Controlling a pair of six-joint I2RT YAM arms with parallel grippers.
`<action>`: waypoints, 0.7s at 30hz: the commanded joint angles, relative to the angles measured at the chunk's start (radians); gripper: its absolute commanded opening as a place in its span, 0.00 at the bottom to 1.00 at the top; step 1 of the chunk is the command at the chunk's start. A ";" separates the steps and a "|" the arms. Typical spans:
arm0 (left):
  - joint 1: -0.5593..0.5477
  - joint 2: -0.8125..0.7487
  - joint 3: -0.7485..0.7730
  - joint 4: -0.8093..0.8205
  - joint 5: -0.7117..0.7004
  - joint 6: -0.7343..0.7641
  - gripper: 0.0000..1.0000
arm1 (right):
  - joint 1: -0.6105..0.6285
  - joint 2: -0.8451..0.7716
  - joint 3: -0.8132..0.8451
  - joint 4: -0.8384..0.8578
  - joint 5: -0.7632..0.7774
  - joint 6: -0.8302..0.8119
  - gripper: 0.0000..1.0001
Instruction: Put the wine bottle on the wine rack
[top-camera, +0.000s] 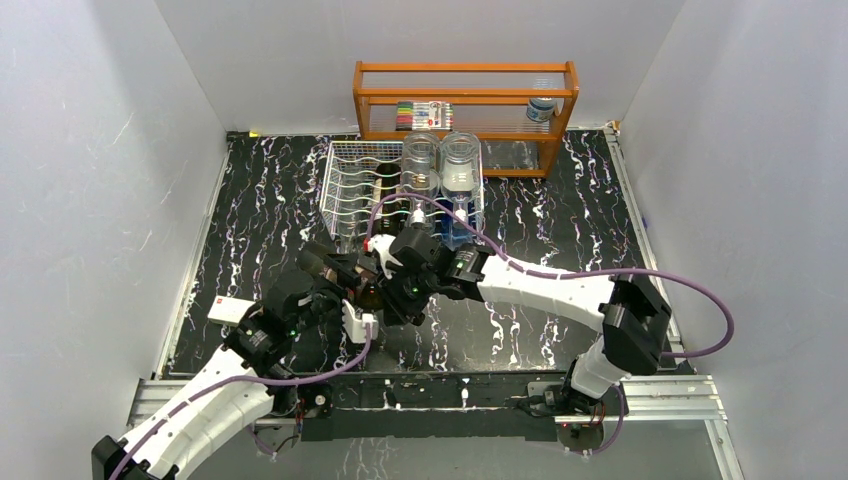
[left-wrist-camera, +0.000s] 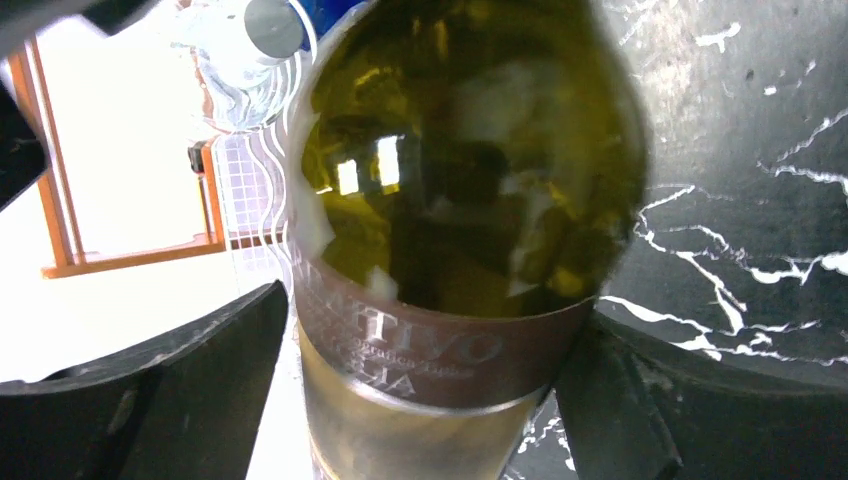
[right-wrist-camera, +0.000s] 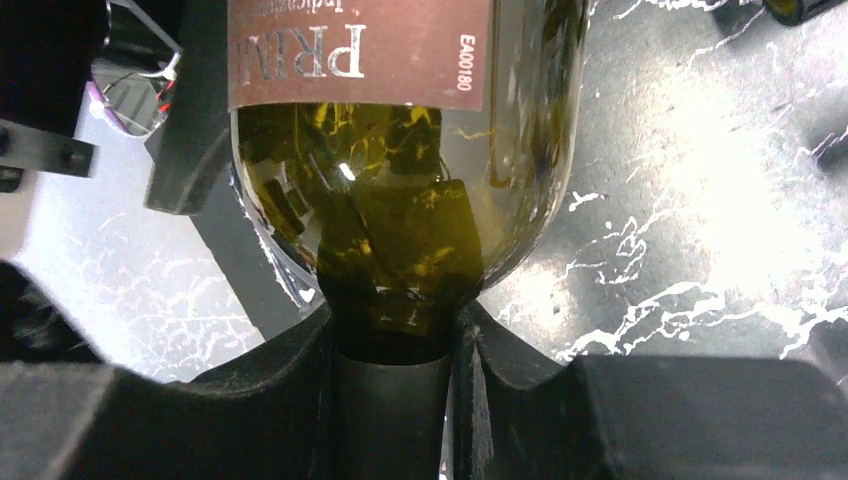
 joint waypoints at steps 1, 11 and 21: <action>-0.002 0.005 0.098 0.052 0.045 -0.153 0.98 | 0.013 -0.089 0.006 0.063 0.013 -0.018 0.00; 0.000 0.010 0.180 -0.114 0.030 -0.223 0.98 | 0.006 -0.163 -0.007 0.031 0.081 -0.021 0.00; -0.001 0.033 0.332 -0.287 0.031 -0.333 0.98 | -0.004 -0.186 -0.052 -0.037 0.134 0.002 0.00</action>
